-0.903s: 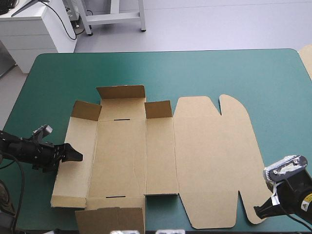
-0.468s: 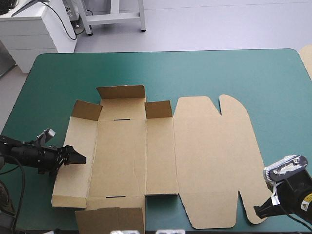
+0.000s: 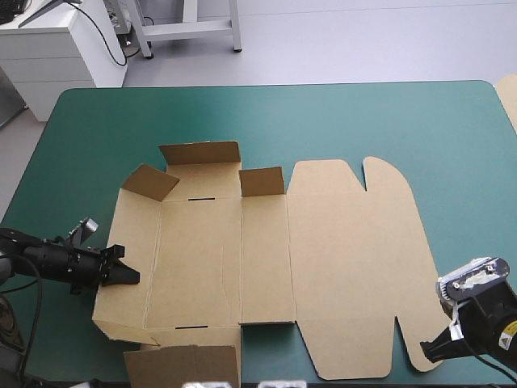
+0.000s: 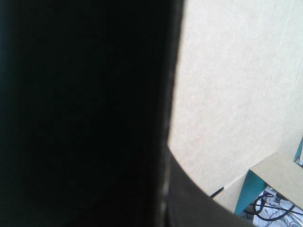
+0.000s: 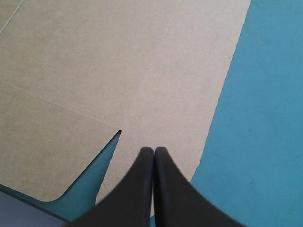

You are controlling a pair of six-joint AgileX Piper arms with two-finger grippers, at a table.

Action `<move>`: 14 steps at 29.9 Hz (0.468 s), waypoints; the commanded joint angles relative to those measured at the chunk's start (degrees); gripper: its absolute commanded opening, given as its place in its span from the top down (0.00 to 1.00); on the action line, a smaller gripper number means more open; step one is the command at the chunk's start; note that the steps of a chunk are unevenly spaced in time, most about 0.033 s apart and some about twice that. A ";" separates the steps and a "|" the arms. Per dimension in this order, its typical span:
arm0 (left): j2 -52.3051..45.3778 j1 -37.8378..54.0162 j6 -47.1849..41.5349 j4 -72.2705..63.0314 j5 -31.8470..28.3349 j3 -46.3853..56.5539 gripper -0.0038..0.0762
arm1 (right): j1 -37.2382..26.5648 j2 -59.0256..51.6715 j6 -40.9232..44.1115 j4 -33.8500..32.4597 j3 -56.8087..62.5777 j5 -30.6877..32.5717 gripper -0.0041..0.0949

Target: Fold the box

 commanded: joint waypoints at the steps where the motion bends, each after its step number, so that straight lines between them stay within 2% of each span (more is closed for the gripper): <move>1: -1.06 -0.49 0.55 -0.85 3.44 -0.14 0.96 | -0.38 0.31 -0.48 -0.35 -1.54 -3.15 0.97; 8: -1.06 -1.88 3.83 -5.43 3.55 -2.86 0.96 | -0.38 0.31 -0.27 -0.35 -1.54 -2.12 0.97; 14: -1.06 -9.92 2.64 -5.02 3.55 -11.03 0.96 | -0.38 0.31 -0.27 -0.35 -1.54 -2.92 0.97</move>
